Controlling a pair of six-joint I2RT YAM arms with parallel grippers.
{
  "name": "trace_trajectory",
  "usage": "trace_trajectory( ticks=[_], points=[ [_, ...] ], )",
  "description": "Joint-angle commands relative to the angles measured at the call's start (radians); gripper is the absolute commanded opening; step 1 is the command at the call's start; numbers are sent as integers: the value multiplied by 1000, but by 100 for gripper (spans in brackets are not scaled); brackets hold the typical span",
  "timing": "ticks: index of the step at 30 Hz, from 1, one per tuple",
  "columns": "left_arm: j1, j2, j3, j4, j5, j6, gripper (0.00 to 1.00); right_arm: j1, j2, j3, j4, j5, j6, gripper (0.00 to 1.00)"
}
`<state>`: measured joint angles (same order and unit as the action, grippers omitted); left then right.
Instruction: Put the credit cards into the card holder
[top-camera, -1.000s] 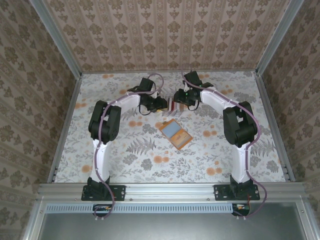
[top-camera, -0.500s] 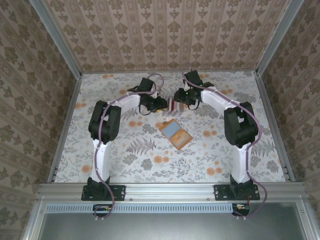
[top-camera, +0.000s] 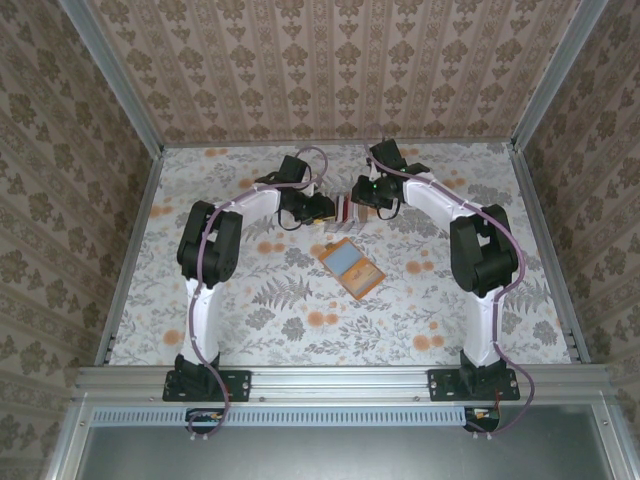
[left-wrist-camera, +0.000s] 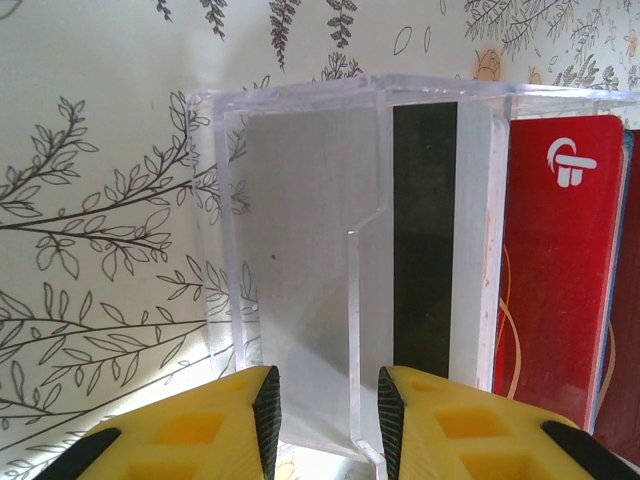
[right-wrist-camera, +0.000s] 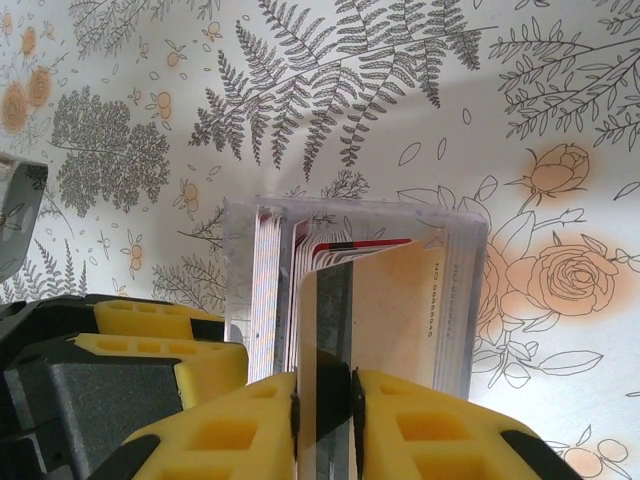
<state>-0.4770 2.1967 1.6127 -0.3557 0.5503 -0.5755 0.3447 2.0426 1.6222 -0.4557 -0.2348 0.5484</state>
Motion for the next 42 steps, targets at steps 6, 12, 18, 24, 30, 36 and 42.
trace_trajectory(
  ticks=[6,12,18,24,30,36,42],
  points=[
    [-14,11,19,1,10,-11,35,2,-67,-8,-25,-9,-19,14],
    [-15,5,17,-5,8,-7,35,-8,-98,-36,-24,-8,-22,8],
    [-15,-13,-1,-1,1,-8,35,-31,-163,-95,-14,-31,-31,5],
    [-14,-50,-14,-4,-6,-3,35,-60,-250,-171,3,-86,-39,4],
    [-14,-99,-47,-4,-11,5,35,-74,-329,-241,-15,-93,-41,4],
    [-14,-203,-159,31,-19,10,35,-79,-403,-357,-26,-76,-48,3],
    [-22,-290,-323,68,-32,10,35,-87,-425,-495,71,-63,3,3]
  ],
)
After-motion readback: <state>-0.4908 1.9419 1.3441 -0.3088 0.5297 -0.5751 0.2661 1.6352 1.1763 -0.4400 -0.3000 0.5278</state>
